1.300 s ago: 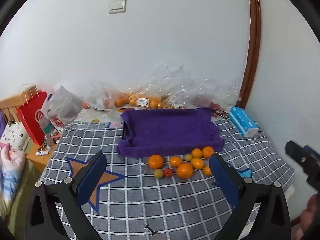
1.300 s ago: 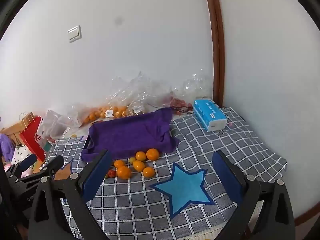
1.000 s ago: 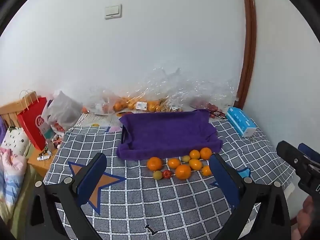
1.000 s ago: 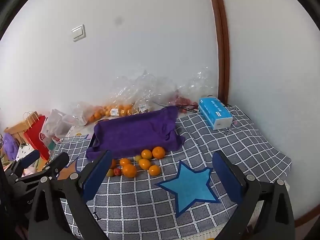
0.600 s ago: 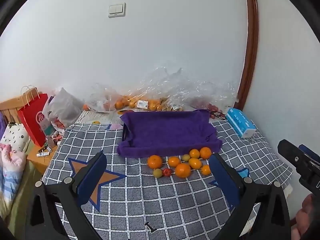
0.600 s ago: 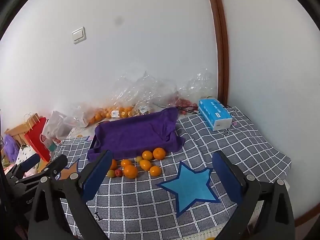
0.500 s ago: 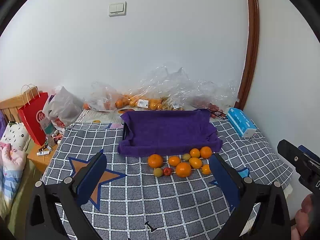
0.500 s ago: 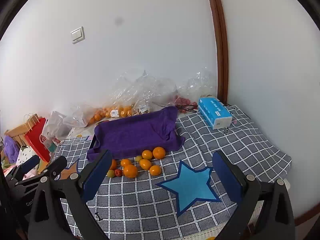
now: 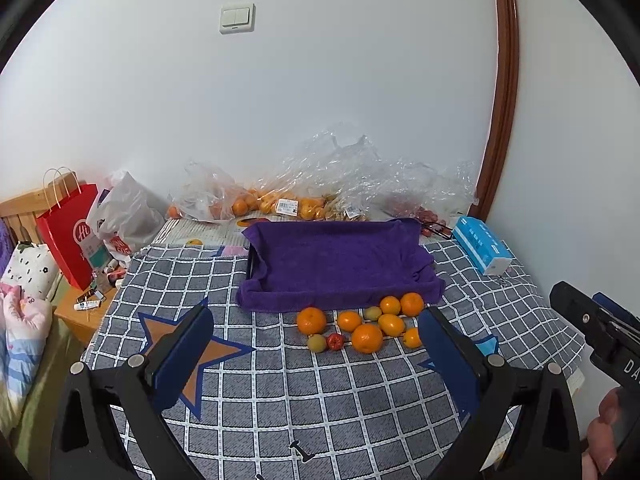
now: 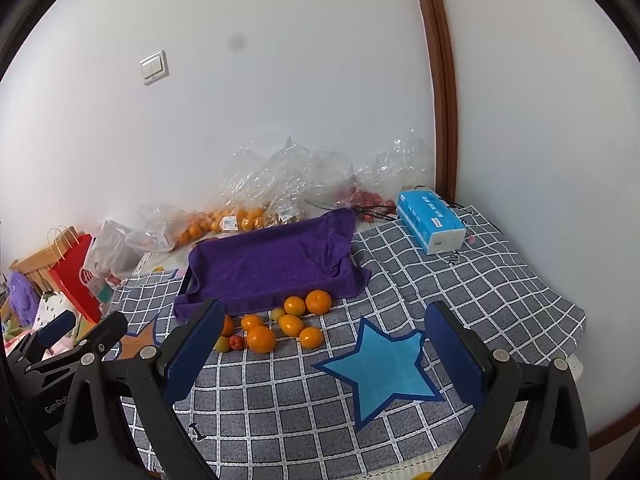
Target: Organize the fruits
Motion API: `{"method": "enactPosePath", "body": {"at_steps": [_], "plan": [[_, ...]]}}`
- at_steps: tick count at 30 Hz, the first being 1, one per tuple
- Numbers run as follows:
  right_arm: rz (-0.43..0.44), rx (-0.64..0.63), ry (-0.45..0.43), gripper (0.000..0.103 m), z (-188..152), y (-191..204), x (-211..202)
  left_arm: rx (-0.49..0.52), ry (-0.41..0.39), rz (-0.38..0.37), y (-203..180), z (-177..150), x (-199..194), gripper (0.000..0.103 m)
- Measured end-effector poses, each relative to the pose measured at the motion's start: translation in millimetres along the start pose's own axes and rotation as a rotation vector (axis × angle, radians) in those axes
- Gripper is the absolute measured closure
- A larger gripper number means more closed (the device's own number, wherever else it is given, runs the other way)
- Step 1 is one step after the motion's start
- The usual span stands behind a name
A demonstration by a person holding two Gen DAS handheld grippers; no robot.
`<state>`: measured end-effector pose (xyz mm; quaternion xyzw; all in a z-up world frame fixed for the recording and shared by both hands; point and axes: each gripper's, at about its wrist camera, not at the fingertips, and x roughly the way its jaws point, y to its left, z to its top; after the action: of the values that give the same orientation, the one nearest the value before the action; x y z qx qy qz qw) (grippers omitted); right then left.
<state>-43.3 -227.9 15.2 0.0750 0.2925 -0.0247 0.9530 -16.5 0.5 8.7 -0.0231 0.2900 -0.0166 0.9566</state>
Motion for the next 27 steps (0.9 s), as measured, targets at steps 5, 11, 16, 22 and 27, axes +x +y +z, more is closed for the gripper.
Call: {"method": "enactPosePath", "body": {"at_steps": [5,11,16,22,27], "plan": [[0.008,0.002,0.001,0.004,0.0,0.4,-0.2,-0.001,0.001,-0.001,0.6,-0.3,0.1,0.0],[0.014,-0.007,-0.004,0.004,-0.9,3.9,-2.0,-0.008,-0.004,-0.005,4.3,-1.5,-1.9,0.0],[0.015,0.001,-0.007,0.004,-1.4,3.8,-3.0,-0.005,-0.001,-0.007,3.8,-0.9,-0.8,0.0],[0.026,0.006,-0.004,0.004,-0.5,3.0,-3.1,-0.008,0.001,-0.006,4.3,-0.3,0.1,0.0],[0.026,-0.001,-0.004,0.004,-1.2,4.8,-3.2,-0.011,-0.004,-0.006,5.8,-1.4,-1.2,0.0]]}}
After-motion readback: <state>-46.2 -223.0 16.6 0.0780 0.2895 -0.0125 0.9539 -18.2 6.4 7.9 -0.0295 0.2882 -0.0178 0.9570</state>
